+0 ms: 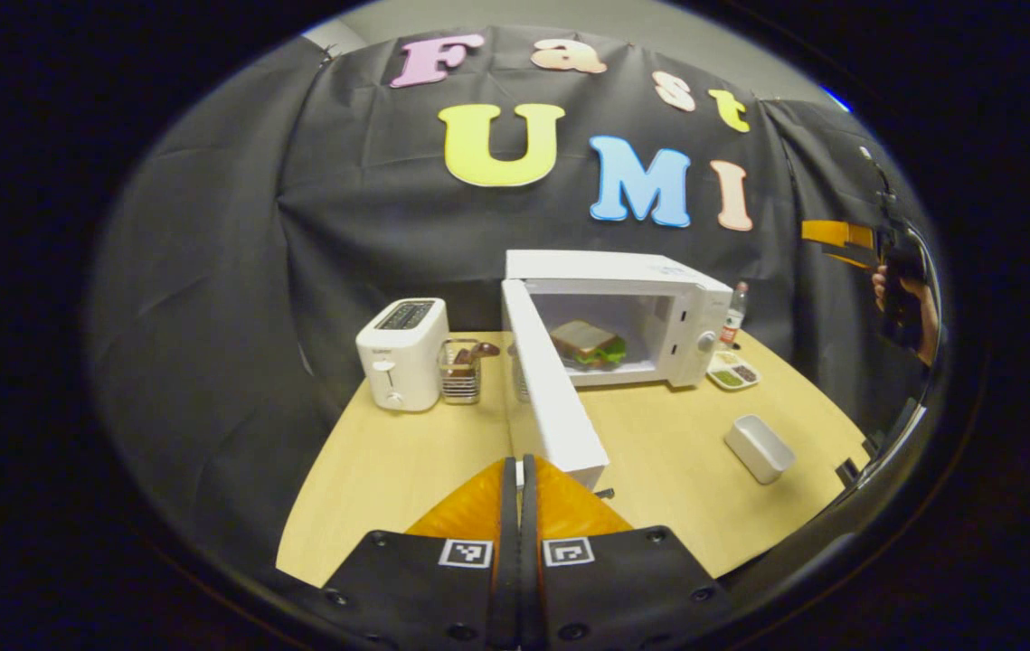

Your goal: Open the microwave oven with the left hand, put the food in, and close the microwave oven.

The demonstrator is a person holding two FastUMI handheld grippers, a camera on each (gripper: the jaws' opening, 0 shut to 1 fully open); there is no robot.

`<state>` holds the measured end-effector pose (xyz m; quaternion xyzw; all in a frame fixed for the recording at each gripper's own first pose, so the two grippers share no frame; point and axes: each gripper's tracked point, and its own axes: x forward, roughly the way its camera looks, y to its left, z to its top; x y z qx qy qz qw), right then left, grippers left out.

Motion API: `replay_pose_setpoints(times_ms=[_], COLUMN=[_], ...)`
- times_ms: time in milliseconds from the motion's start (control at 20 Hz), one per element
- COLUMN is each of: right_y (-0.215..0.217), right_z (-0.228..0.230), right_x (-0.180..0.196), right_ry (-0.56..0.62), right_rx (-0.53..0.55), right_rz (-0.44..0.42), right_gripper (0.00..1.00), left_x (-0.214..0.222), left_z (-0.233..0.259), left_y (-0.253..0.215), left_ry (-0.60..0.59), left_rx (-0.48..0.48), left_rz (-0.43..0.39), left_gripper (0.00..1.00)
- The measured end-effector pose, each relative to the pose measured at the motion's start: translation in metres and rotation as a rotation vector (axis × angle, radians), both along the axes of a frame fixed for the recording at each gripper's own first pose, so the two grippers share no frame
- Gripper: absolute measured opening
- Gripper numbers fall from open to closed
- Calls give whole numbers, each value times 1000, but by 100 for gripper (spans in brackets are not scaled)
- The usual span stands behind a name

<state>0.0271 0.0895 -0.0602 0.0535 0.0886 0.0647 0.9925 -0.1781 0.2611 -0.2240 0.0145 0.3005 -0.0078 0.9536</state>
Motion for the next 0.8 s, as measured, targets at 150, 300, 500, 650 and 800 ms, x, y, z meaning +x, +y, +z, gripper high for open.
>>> replay_pose_setpoints(times_ms=[150, 300, 500, 650, 800], right_y=[-1, -6, -21, -32, -41], right_z=[12, 22, 21, 22, 21], right_x=[-5, -7, -5, -5, -7], right_ry=[-35, -69, -61, -52, -51], right_rx=[6, 2, -18, -6, -9], right_rz=[8, 4, -19, -40, -48], right_gripper=[100, 100, 100, 100, 100], left_x=[3, 13, 29, 40, 57], left_z=[1, 1, 0, -4, -10], left_y=[-24, -47, -79, -107, -126], left_ry=[0, -6, -5, 2, 12], left_rx=[-45, -85, -109, -140, -136], left_rz=[-20, -52, -126, -176, -199], left_gripper=[9, 7, 8, 6, 8])
